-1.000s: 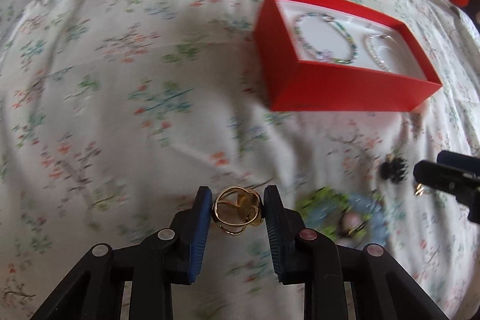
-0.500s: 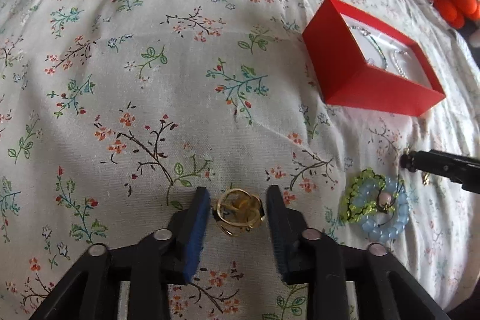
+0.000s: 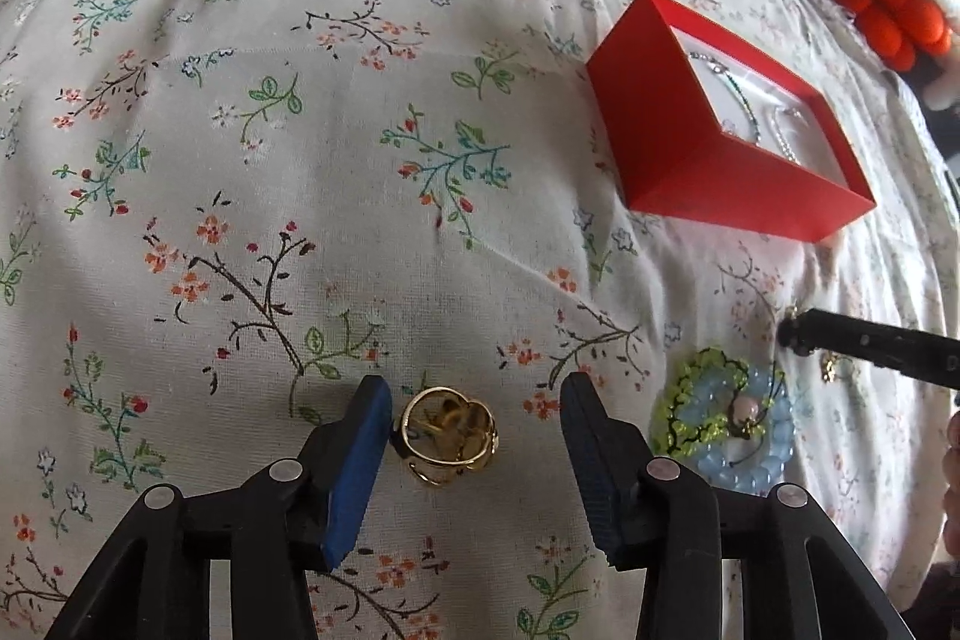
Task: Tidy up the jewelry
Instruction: 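Grasp the black hair clip with the right tool while the left tool lifts the gold ring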
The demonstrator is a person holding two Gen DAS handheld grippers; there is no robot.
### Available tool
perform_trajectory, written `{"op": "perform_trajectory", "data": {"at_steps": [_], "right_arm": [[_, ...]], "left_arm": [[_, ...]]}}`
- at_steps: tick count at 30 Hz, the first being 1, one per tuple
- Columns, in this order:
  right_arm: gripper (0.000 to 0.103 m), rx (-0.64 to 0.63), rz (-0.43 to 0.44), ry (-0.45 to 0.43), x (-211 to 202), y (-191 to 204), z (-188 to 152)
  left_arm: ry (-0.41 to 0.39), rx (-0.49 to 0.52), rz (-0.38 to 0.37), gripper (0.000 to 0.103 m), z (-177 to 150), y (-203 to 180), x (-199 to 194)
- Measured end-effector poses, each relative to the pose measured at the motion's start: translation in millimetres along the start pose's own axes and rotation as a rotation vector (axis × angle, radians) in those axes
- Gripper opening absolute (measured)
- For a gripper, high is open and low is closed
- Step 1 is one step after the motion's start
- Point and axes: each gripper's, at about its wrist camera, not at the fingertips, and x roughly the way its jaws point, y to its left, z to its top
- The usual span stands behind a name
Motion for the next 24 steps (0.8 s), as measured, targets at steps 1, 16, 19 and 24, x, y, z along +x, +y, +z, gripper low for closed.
{"op": "perform_trajectory", "data": {"at_steps": [1, 16, 19, 24], "right_arm": [[0.038, 0.007, 0.007, 0.009, 3, -1, 0], [0.014, -0.039, -0.029, -0.015, -4, 4, -5], [0.014, -0.027, -0.014, -0.027, -11, -1, -5], [0.014, -0.007, 0.010, -0.061, -28, -10, -2]], "left_arm": [[0.000, -0.001, 0.000, 0.049, 0, 0, 0], [-0.016, 0.100, 0.132, 0.028, -10, -14, 2], [-0.023, 0.085, 0.109, 0.027, -10, -14, -4], [-0.049, 0.087, 0.085, 0.027, -8, -22, -14]]}}
